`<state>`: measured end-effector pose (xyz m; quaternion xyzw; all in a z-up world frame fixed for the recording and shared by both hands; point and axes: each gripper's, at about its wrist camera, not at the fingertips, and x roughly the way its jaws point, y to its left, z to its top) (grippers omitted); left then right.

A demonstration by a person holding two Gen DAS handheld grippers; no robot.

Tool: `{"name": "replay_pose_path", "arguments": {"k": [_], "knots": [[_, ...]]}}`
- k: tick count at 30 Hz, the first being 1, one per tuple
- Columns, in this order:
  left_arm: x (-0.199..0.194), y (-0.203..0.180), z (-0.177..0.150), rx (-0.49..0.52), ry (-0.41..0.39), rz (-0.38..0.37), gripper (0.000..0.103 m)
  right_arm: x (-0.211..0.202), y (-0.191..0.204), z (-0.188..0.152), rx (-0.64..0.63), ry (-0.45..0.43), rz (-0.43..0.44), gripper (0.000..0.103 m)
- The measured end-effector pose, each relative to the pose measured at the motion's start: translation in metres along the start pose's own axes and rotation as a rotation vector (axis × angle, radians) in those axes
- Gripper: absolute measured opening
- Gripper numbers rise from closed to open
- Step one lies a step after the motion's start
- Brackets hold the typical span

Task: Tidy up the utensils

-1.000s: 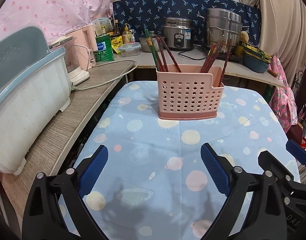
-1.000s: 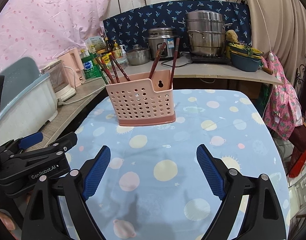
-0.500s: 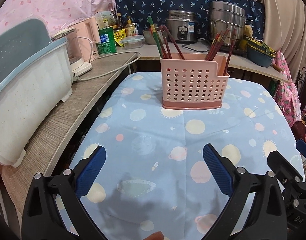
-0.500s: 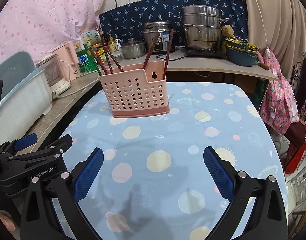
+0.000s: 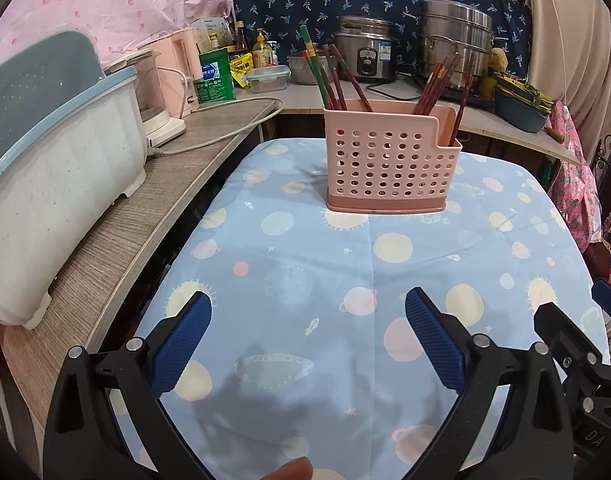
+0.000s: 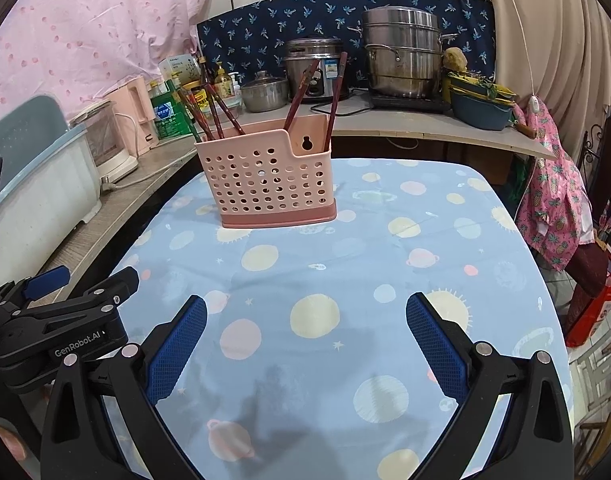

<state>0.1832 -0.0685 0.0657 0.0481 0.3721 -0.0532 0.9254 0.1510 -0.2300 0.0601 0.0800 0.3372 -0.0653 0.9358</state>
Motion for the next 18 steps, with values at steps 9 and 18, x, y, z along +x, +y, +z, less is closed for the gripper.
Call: {"name": "replay_pose_path", "arguments": {"k": [9,18], "knots": [[0.002,-0.0026,-0.0004,0.009,0.004,-0.006,0.093,0.0007,-0.0024,0.0006,0.0,0.0,-0.009,0.096],[0.004,0.0008,-0.0006,0.0,0.009,-0.001,0.093,0.0042,-0.0056,0.0001,0.005,0.008,-0.015,0.096]]}}
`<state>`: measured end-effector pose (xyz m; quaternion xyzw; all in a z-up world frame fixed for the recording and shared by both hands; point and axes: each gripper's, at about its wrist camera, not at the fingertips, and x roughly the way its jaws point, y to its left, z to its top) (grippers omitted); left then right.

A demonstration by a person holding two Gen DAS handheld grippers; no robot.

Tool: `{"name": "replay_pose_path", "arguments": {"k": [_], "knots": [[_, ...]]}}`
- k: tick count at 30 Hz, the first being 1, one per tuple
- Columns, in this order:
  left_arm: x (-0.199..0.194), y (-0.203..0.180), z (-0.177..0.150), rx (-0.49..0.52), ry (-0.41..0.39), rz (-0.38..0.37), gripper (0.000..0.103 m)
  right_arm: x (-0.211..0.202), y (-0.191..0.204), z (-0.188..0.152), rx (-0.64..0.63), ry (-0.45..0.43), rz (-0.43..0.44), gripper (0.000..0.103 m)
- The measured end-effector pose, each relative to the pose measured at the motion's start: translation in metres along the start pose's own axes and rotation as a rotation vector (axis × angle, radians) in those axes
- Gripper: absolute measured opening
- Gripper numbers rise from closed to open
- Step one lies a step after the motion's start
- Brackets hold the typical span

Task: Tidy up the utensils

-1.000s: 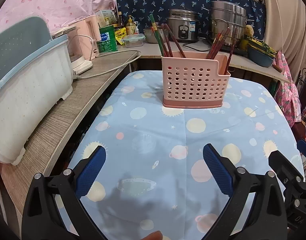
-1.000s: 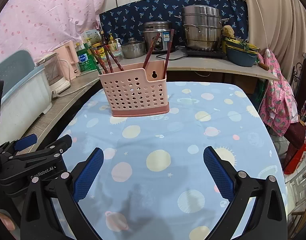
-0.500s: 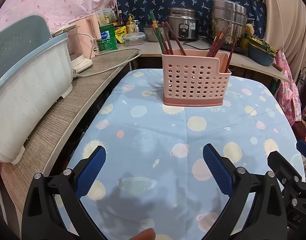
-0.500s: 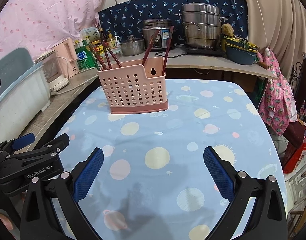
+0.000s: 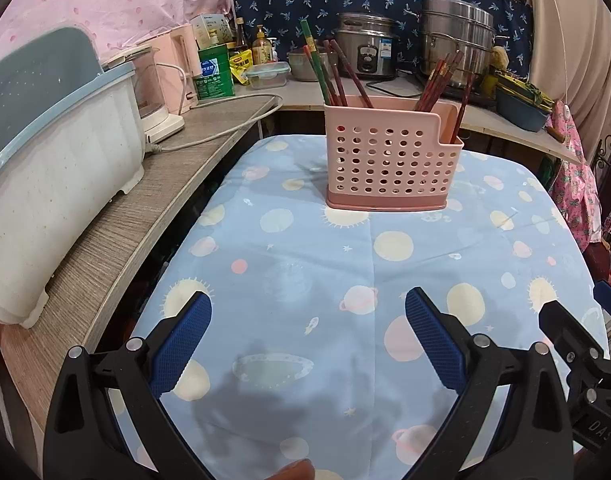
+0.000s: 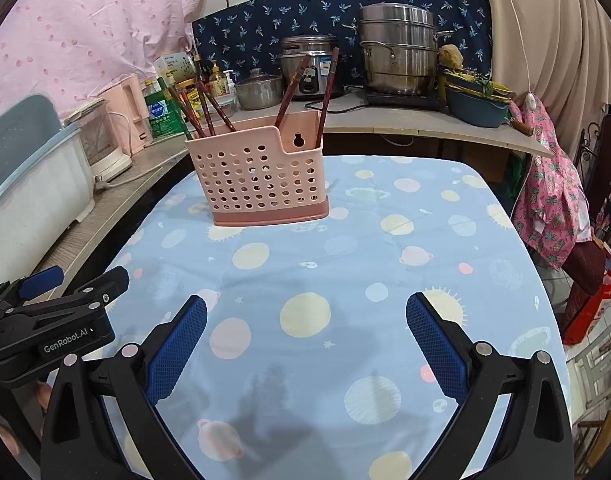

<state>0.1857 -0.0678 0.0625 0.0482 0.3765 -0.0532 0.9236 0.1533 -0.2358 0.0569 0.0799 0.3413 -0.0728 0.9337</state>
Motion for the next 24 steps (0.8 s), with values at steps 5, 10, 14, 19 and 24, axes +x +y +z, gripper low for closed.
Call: {"name": "replay_pose_path", "arguments": {"k": [5,10,14,19,24], "knots": [[0.001,0.0006,0.0003,0.006,0.002,0.004,0.093,0.0018,-0.001,-0.0006,-0.001,0.005,-0.006,0.096],[0.0025,0.0007,0.0007,0.008,0.004,0.003,0.093,0.0025,-0.0013,-0.0006,0.0,0.006,-0.006,0.096],[0.003,0.0005,0.0007,0.007,0.005,0.006,0.093,0.0029,-0.0015,-0.0011,0.0,0.004,-0.007,0.096],[0.0047,-0.001,-0.0005,0.014,0.014,0.005,0.093,0.0041,-0.002,-0.0009,0.001,0.007,-0.008,0.096],[0.0065,-0.0007,-0.0018,0.019,0.017,0.003,0.093,0.0045,-0.002,-0.0018,0.001,0.011,-0.01,0.096]]}}
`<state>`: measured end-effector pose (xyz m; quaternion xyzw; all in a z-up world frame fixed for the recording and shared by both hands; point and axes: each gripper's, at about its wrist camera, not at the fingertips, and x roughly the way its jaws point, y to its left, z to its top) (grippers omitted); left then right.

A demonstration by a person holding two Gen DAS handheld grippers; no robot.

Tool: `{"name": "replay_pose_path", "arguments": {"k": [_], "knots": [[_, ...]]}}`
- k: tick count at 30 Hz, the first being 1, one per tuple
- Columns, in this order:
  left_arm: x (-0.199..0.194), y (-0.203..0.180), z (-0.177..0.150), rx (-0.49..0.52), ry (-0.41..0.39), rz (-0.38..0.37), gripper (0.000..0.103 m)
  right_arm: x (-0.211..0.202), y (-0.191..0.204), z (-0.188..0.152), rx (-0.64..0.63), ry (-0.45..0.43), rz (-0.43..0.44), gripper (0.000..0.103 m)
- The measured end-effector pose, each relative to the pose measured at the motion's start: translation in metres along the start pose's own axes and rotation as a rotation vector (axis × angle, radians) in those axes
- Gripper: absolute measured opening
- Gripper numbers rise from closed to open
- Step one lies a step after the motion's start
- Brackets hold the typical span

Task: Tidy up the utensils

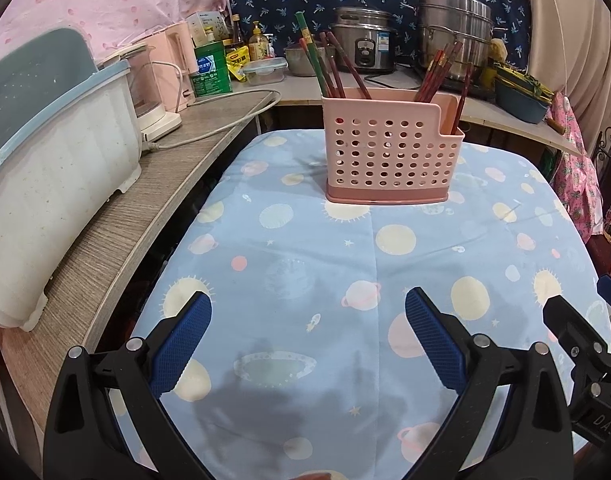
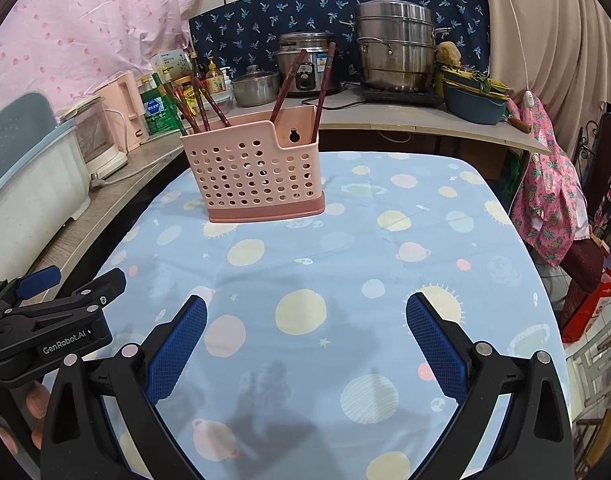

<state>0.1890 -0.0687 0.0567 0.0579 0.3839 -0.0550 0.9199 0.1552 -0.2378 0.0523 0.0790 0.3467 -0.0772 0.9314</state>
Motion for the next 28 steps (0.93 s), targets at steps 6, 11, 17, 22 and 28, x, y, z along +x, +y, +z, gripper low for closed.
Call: {"name": "replay_pose_path", "arguments": {"k": [6,11,17,22,28], "knots": [[0.004,0.002,0.0,-0.019,0.016,0.01,0.093,0.002,0.0,-0.002,-0.002,0.007,-0.002,0.096],[0.004,0.004,0.001,-0.024,0.015,0.018,0.093,0.003,0.001,-0.001,-0.001,0.008,-0.003,0.096],[0.004,0.005,0.002,-0.023,0.009,0.02,0.093,0.002,0.001,-0.001,-0.001,0.008,-0.002,0.096],[0.002,0.003,0.005,-0.018,-0.011,0.017,0.093,0.004,0.002,0.003,0.0,0.004,0.001,0.096],[0.001,0.002,0.012,-0.02,-0.032,0.005,0.093,0.005,0.003,0.009,0.003,-0.004,-0.002,0.096]]}}
